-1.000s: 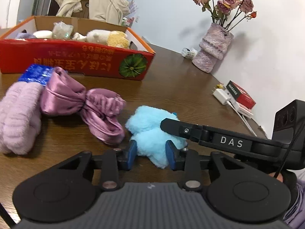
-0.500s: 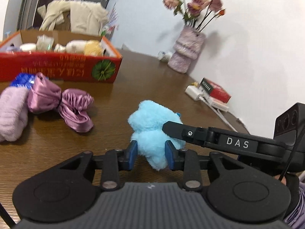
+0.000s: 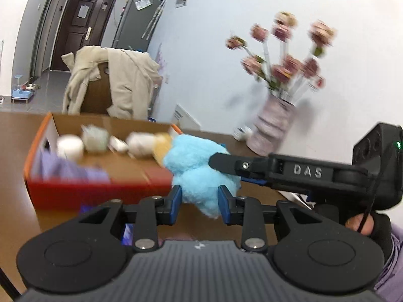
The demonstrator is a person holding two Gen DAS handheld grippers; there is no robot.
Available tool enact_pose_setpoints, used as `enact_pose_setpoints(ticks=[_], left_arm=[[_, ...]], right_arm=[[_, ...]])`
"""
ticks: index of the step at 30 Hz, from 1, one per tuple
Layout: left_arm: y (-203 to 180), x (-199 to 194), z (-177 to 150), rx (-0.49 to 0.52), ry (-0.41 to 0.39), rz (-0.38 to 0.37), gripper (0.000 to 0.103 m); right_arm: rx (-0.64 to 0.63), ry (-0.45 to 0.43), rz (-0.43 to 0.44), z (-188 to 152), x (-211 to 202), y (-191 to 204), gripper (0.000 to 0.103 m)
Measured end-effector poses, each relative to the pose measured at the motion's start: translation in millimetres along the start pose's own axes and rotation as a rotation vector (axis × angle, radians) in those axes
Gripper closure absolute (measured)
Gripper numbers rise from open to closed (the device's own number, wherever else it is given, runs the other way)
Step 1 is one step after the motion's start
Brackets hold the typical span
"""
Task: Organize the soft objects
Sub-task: 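Carry the blue plush into the box and open both tools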
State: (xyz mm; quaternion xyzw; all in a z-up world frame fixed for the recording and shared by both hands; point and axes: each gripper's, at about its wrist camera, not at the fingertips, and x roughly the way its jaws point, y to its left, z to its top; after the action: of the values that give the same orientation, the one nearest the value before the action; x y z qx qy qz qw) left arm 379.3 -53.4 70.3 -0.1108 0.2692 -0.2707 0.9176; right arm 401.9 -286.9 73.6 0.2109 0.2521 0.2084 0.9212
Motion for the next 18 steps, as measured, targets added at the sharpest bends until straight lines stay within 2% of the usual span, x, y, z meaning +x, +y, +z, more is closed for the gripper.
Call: enact_pose_setpoints(ticks=[2,5,8,11,12,14,18], left_arm=[[29.3,21.5,25.2,-0.019,0.028,0.018,0.071],[73.6,58.0,49.3,-0.058,0.084,0.047,0.071],[110.1,93.8,57.1,-0.094,0.140,0.096,0.071],[135.8,117.6,53.1,-0.058,0.190,0.158,0.071],[142.1,117.9,50.0,-0.060,0.194,0.155,0.071],[150.0,110.8,45.6,-0.061,0.179,0.134,0.070],[150.9,92.1,43.4,-0.031,0.143,0.149,0.069]], right_arm=[[-0.002,0.055,-0.011,27.8,49.5,2.9,0.067],[-0.028,0.129,-0.046,51.8,117.9,5.2,0.067],[-0.036,0.204,-0.080,55.5,179.6,2.4,0.066],[-0.038,0.318,-0.133,46.7,239.2,-9.7,0.068],[-0.039,0.357,-0.151,41.2,252.2,-11.8,0.075],[-0.058,0.355,-0.156,33.7,257.2,-12.0,0.074],[-0.117,0.362,-0.130,32.4,253.0,-5.5,0.073]])
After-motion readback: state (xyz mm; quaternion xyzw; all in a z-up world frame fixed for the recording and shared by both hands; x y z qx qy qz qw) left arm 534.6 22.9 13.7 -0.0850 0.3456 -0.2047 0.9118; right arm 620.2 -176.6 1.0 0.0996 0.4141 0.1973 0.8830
